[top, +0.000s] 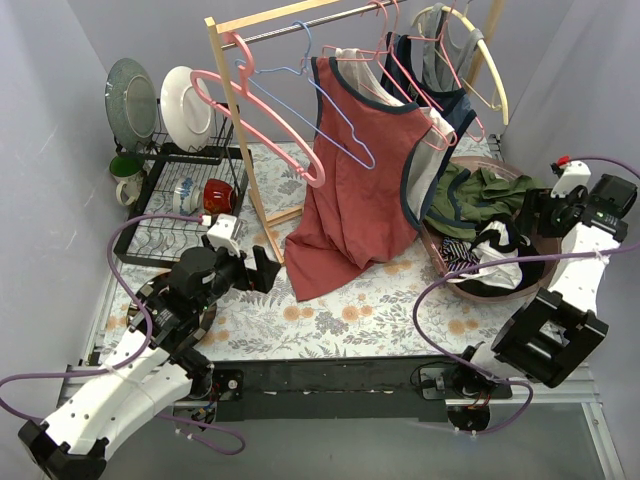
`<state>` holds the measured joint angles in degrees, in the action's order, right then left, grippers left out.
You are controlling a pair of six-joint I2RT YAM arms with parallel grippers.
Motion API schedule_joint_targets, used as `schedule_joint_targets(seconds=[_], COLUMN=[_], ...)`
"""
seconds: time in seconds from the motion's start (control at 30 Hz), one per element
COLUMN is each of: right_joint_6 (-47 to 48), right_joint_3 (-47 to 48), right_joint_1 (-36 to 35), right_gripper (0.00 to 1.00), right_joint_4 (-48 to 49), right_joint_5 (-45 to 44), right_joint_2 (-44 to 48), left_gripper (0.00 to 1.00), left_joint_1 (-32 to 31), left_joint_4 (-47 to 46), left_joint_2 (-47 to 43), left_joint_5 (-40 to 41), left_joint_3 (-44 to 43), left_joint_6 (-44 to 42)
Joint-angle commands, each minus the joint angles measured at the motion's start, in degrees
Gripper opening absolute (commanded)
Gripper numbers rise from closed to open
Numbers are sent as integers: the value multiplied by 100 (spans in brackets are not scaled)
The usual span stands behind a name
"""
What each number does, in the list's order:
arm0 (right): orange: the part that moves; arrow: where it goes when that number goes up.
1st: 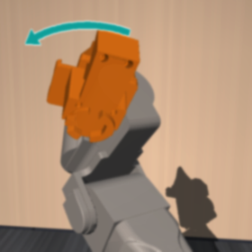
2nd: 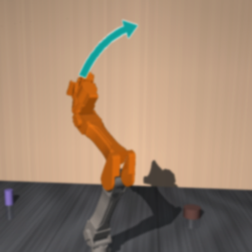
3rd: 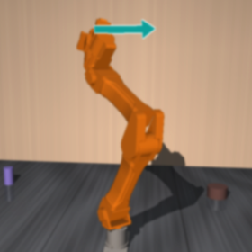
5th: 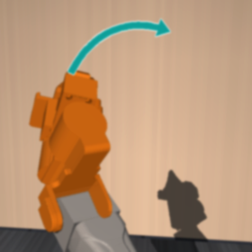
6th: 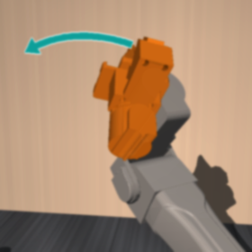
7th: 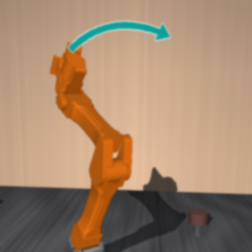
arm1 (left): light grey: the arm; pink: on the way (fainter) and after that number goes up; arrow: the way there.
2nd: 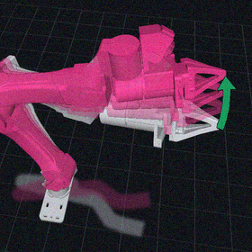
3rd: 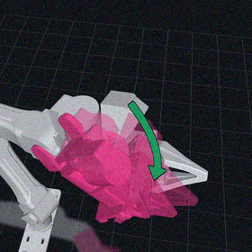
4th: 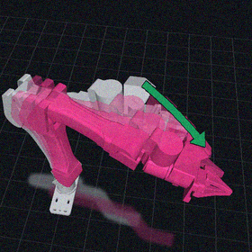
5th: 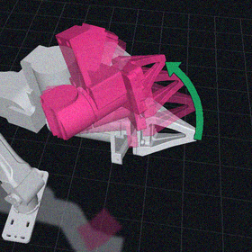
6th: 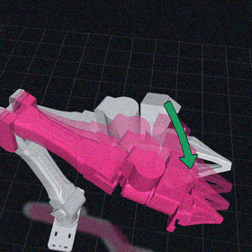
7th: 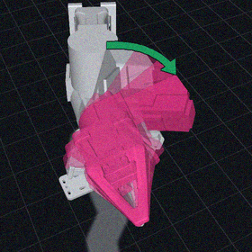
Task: Place the tank top on the hanger
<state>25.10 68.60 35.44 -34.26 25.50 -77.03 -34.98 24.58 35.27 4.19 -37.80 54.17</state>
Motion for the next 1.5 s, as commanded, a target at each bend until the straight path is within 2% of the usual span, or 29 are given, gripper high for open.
schedule_joint_targets(seconds=[0.0,0.1,0.27,0.33,0.53,0.73,0.87,0.93,0.97,1.03,1.07,1.1,1.17,1.27,1.3,1.4,1.47], right_joint_6=[284,232,39,65,609,1329,1603,1603,1542,1480,1428,1401,1322,1243,1173,1015,962], right_joint_3=[145,-4,-347,-339,-329,-303,-242,-154,-102,-197,-276,-425,-575,-909,-936,-638,-59], right_joint_1=[-397,-713,-1030,-1188,-1785,-2015,-2015,-2015,-2015,-2015,-2015,-2006,-2015,-2006,-2015,-2015,-2015], right_gripper=[82,81,80,78,76,76,75,64,47,27,5,1,1,1,1,1,1], right_joint_4=[306,612,1998,2256,3249,4216,4463,4219,4104,4076,4094,4085,3989,3805,3700,3035,2698], right_joint_5=[228,-237,-1572,-2002,-3495,-4771,-4949,-4862,-4835,-4721,-4694,-4659,-4510,-4176,-4062,-3614,-3403], right_joint_2=[-31,-66,-171,-407,-1119,-1797,-2122,-2324,-2368,-2290,-2220,-2011,-1685,-675,-90,870,1163], left_gripper=[98,98,98,98,98,98,98,98,98,98,98,98,98,98,98,98,98], left_joint_1=[9,9,9,9,9,9,9,9,9,9,9,9,9,9,9,9,9], left_joint_4=[-182,-138,-102,-94,-146,-173,-146,-120,-111,-102,-94,-94,-41,20,21,30,21], left_joint_2=[41,103,173,278,464,499,481,481,481,455,437,420,385,306,279,200,156], left_joint_5=[-181,-225,-287,-313,-366,-383,-383,-383,-375,-375,-366,-375,-366,-348,-331,-322,-331], left_joint_3=[1,-96,-201,-236,-324,-219,-184,-201,-201,-228,-236,-236,-298,-377,-447,-605,-675], left_joint_6=[251,313,392,427,524,682,718,709,709,709,726,718,726,700,691,665,665])
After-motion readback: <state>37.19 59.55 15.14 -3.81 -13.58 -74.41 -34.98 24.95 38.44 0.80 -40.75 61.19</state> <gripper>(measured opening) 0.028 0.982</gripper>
